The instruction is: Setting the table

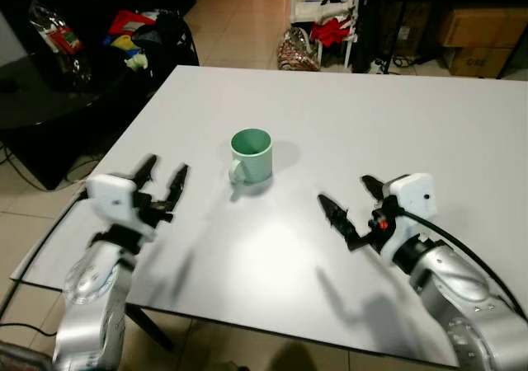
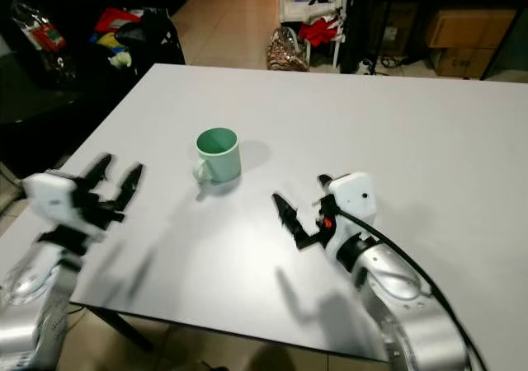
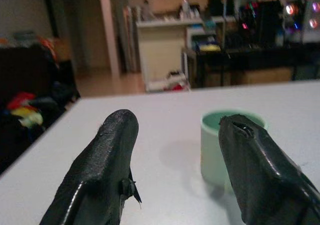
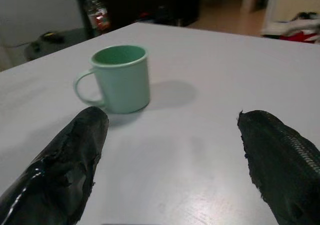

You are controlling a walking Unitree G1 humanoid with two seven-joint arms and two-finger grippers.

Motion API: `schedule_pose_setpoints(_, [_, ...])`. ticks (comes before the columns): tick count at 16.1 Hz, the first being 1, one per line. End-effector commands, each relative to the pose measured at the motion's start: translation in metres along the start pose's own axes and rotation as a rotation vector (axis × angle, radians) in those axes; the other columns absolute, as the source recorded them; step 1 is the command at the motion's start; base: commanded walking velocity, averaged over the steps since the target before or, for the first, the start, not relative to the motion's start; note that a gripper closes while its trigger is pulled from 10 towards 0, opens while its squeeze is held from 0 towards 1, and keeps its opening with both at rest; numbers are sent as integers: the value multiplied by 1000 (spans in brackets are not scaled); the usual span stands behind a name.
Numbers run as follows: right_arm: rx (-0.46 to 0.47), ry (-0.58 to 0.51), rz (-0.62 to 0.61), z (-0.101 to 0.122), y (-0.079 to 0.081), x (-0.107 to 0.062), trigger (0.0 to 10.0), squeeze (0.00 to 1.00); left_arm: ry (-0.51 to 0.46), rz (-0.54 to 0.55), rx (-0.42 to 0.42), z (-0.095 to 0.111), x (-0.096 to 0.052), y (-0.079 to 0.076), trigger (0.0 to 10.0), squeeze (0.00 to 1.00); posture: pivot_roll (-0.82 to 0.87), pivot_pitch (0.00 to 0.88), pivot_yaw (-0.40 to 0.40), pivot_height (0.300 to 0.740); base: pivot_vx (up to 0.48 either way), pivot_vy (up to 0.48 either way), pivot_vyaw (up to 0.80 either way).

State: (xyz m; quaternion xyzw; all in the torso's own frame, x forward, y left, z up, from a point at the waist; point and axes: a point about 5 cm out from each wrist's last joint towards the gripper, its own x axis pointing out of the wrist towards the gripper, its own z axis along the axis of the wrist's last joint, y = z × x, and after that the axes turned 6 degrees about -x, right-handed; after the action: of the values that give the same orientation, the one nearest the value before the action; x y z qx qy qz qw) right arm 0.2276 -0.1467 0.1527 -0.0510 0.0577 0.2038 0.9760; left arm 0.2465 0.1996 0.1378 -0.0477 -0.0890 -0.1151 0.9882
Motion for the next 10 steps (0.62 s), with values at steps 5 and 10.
schedule_pose_setpoints(5, [-29,-22,-95,3,0,4,10000,0,73,149,38,11,-12,-7,10000,0,-1,0,65,740,0,-335,0])
schedule_pose_setpoints(10, [-54,-7,-90,-1,2,7,10000,0,114,164,69,17,-13,-2,10000,0,3,0,70,740,0,-220,320])
